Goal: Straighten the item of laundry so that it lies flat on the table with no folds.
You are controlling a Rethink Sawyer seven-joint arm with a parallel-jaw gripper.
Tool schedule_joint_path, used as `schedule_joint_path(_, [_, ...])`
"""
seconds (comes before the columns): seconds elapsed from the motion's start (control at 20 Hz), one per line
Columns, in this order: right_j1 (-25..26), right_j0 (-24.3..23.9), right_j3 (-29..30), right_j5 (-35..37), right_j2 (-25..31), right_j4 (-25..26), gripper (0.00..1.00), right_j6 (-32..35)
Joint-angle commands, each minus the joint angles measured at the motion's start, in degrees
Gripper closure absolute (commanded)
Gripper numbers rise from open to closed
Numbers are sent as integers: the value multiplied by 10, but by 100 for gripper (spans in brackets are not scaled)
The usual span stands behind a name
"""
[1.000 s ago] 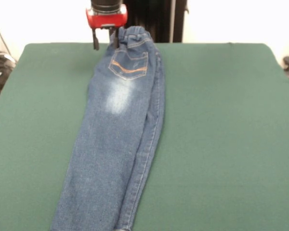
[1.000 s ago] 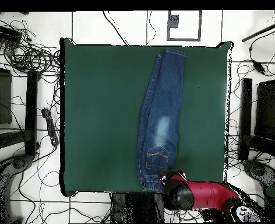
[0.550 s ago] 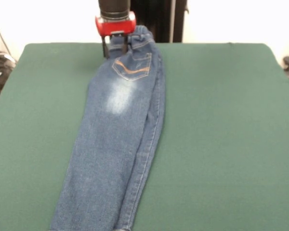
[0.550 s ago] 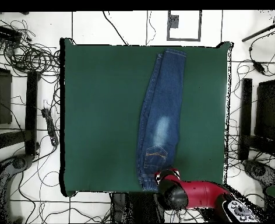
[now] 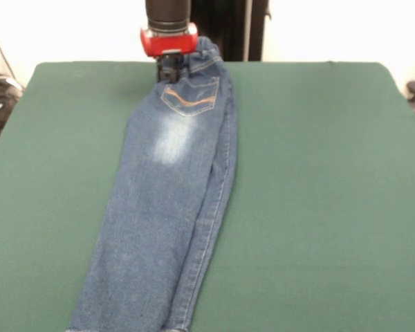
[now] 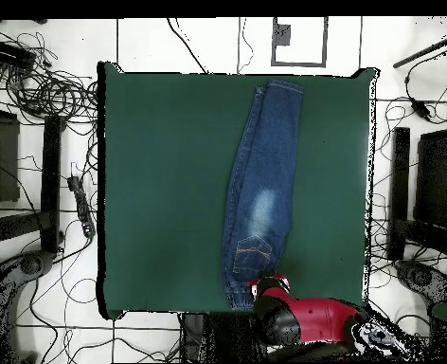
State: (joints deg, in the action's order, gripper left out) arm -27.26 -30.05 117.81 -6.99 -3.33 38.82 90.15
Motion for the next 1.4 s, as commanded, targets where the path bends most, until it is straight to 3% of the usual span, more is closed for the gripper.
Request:
schedule_joint_path(0.05, [52, 39, -58, -40, 15, -13, 100, 83])
schedule_joint_path(0.5, [37, 38, -58, -22, 23, -10, 100, 72])
schedule_joint_path(0.85, [-36, 89, -34, 34, -2, -26, 100, 65])
schedule_joint_path(1.4, [-59, 167, -43, 43, -64, -34, 100, 80])
